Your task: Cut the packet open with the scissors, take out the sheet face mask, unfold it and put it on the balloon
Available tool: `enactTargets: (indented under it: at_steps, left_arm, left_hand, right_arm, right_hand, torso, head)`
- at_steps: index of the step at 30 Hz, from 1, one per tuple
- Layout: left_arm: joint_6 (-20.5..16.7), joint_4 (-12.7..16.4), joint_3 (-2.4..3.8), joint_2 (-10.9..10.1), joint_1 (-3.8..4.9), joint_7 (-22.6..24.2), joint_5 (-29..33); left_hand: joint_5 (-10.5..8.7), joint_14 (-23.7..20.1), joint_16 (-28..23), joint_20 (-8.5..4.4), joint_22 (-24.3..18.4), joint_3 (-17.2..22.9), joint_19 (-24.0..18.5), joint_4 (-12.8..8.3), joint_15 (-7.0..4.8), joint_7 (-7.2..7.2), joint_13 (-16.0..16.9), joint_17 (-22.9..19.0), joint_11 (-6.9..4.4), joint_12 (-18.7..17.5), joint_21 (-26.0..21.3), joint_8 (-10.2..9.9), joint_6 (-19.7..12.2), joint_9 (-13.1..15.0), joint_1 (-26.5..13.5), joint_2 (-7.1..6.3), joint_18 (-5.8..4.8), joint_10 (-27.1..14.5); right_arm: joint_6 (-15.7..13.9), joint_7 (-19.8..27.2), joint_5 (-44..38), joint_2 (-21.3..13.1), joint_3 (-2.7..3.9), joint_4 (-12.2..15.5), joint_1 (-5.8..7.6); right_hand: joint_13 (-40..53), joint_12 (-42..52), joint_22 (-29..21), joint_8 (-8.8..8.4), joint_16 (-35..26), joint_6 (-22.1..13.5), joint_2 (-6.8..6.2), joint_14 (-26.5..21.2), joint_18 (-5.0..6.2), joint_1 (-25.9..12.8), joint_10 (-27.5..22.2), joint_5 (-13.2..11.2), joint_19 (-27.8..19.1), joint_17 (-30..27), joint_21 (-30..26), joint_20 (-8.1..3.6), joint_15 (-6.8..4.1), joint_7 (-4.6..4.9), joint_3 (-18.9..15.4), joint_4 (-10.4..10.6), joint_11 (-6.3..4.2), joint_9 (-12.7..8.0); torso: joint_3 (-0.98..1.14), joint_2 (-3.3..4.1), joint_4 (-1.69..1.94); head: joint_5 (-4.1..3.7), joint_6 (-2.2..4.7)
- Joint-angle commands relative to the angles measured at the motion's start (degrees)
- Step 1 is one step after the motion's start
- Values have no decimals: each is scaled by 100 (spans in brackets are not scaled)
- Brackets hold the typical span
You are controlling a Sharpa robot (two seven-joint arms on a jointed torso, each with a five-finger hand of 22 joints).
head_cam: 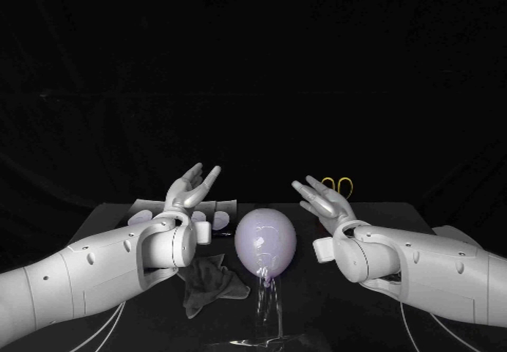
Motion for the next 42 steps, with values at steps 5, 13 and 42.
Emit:
enactTargets:
  at_steps: [5,13,42]
  left_arm:
    - [388,-5,4,15,14,228,204]
    - [668,202,2,-335,19,292,268]
    - [1860,88,17,-1097,471,-757,-856]
  left_hand:
    - [35,423,162,101,39,108,102,81,176,445,60,157,226,110,78,159,309,83,408,96,118,392]
    - [31,3354,1290,90,597,237,2766,48,181,680,289,985,550,638,1140,1018,2084,519,588,271,210,2755]
    - [46,6077,2698,-520,1174,590,4912,7,-656,360,283,1846,-21,853,2605,1564,4021,791,1223,-188,793,5630]
  right_arm:
    - [1324,-381,-220,68,-170,-151,146]
    - [417,248,-1177,-38,-180,-384,265]
    - [497,-424,-4037,-467,-150,-78,848]
  right_hand:
    - [177,357,177,513,547,1155,-42,1585,183,956,1736,-21,746,352,346,90,213,944,317,-550,192,406]
    - [209,490,266,799,844,1865,-236,2629,247,1007,2954,-102,1249,517,564,79,132,967,341,-677,133,608]
    - [258,435,871,1401,1654,4319,-684,5830,650,1598,5502,-525,4589,966,2182,-374,-628,648,646,-1213,-388,965]
  torso:
    - [0,1,-2]
    - [30,59,-9]
    - [27,242,26]
  head:
    - [0,0]
    - [-42,-3]
    - [25,-44]
